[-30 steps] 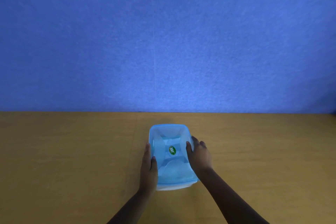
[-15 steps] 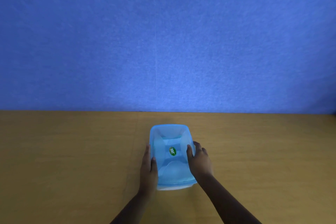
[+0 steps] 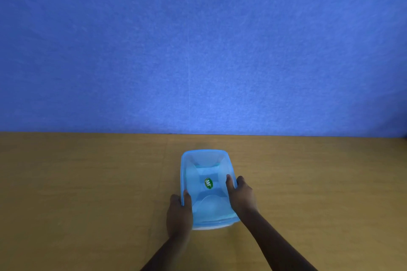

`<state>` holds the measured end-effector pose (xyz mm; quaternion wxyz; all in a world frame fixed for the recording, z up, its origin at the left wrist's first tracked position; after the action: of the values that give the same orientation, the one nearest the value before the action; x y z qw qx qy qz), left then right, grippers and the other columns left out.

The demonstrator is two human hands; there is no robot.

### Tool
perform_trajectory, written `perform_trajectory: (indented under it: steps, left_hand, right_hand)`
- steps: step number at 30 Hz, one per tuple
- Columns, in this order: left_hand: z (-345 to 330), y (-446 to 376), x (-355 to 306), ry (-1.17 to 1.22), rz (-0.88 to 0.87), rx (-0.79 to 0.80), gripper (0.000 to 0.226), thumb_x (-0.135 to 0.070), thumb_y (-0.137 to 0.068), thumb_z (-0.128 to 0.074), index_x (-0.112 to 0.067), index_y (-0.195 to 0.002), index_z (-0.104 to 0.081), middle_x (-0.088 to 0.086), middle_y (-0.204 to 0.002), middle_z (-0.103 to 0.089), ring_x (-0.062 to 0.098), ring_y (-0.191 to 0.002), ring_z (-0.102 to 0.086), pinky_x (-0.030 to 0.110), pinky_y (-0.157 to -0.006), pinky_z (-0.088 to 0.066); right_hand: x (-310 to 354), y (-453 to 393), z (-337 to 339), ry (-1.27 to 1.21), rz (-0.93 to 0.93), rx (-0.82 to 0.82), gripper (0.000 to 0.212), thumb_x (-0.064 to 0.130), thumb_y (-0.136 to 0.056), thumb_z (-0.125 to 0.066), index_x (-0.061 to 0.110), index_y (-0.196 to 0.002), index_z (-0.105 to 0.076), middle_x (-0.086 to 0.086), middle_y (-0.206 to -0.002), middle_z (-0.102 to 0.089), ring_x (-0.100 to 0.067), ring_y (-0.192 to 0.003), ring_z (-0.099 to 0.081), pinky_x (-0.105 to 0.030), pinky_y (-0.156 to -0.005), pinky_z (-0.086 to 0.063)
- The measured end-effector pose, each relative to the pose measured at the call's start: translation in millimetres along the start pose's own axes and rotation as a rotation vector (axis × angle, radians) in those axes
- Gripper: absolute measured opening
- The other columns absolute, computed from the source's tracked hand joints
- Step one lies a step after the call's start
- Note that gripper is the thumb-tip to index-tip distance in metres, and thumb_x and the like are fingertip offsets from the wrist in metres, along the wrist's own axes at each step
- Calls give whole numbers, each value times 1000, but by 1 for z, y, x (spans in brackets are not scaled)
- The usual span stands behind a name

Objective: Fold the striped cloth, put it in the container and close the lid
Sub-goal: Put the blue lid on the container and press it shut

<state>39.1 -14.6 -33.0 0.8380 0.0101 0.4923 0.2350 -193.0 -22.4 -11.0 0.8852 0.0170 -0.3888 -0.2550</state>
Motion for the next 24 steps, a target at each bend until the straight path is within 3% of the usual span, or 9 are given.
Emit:
perform_trajectory:
  steps: [3, 9, 14, 17, 20, 24]
  left_hand:
    - [-2, -1, -1, -16, -24, 19, 33, -40, -94, -38, -14, -75, -42, 19, -88, -64, 38, -89, -60, 35, -67, -37]
    - [-2, -1, -4, 1, -62, 43, 35, -40, -95, -37, -19, -67, -40, 5, -72, -54, 36, -85, -59, 34, -66, -37]
    - [0, -1, -1, -37, 0, 70, 39, -42, -94, -38, -12, -72, -47, 15, -87, -62, 35, -92, -58, 34, -69, -36]
    - [1, -6, -5, -78, 26, 78, 41, -43, -94, -37, -6, -85, -53, 20, -101, -64, 36, -97, -58, 36, -73, -38]
    - [5, -19, -17, -121, 17, 65, 49, -46, -94, -33, -2, -97, -53, 19, -105, -63, 36, -98, -58, 36, -74, -40]
    - [-1, -29, -29, -198, -37, 86, 50, -48, -95, -29, -4, -99, -53, 19, -106, -63, 37, -99, -58, 37, -74, -40]
  right_hand:
    - [-1, -2, 0, -14, 10, 2, 42, 58, -90, -31, 20, -75, -44, 1, -68, -55, -19, -63, -57, -28, -48, -39]
    - [0, -2, 2, -62, 1, 7, 45, 57, -92, -32, 23, -64, -41, 2, -64, -52, -12, -56, -51, -26, -45, -34]
    - [-2, -1, 1, -64, -8, 37, 48, 57, -92, -31, 16, -77, -52, -1, -72, -58, -17, -64, -57, -27, -51, -38]
    - [-6, 2, 0, -68, -9, 53, 50, 57, -92, -31, 16, -76, -53, -1, -71, -58, -17, -63, -56, -27, -51, -38]
    - [-12, 8, -3, -42, 3, 65, 52, 59, -91, -30, 15, -78, -55, -2, -71, -60, -17, -65, -59, -27, -51, -39]
    - [-18, 12, -5, -69, -15, 61, 53, 60, -90, -29, 15, -83, -57, -2, -75, -63, -18, -67, -61, -27, -54, -43]
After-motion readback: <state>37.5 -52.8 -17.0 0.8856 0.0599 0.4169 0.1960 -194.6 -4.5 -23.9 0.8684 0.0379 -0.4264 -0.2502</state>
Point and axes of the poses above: each hand's wrist, its own y-axis away from the middle knuckle, its own z-axis out of the back of the hand, x = y × z, the point moved 9 cm from there along -y, towards the middle knuckle
